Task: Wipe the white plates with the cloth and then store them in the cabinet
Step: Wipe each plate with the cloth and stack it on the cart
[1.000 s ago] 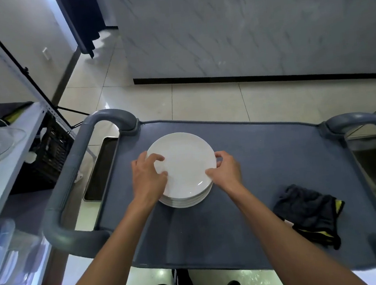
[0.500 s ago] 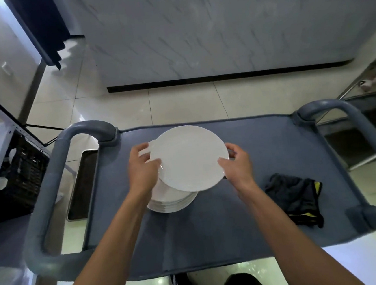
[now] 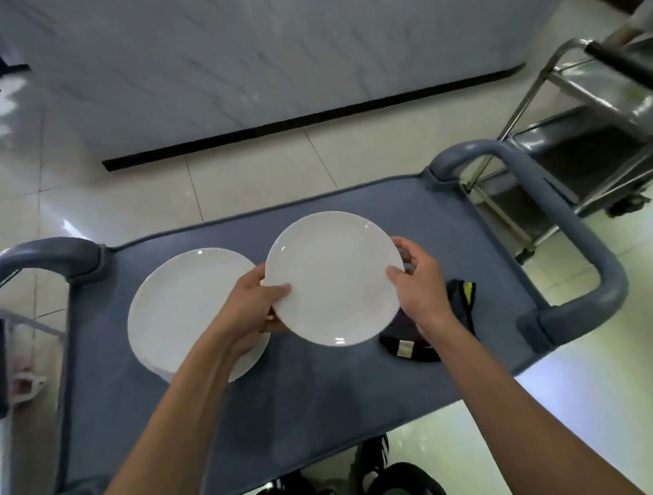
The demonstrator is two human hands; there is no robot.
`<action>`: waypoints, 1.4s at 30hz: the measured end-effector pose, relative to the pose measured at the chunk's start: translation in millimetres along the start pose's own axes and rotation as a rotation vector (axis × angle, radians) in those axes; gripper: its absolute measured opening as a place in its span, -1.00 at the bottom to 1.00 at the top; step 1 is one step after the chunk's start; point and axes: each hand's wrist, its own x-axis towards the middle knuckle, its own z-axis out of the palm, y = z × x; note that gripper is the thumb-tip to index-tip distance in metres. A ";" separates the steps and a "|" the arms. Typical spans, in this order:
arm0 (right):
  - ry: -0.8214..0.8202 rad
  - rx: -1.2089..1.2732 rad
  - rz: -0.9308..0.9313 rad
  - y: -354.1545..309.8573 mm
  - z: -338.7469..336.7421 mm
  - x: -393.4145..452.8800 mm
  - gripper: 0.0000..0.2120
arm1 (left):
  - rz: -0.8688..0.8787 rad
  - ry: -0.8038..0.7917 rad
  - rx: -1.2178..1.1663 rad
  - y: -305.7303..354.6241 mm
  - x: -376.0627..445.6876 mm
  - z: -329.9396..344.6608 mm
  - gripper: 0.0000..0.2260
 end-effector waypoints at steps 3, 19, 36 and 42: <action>-0.032 -0.039 -0.021 10.9 -18.1 7.1 -0.64 | -0.008 0.026 -0.051 -9.0 4.3 21.9 -0.70; -0.454 -1.103 -0.071 118.8 -55.7 16.3 0.08 | -0.009 0.327 -0.165 -42.0 15.3 65.7 -0.74; -0.297 -1.143 -0.348 132.2 -60.7 17.0 -0.32 | 0.014 0.414 -0.239 -54.7 5.5 71.6 -0.72; -0.332 -1.080 -0.420 130.5 -61.9 16.3 -0.46 | 0.035 0.431 -0.248 -56.2 0.0 78.7 -0.72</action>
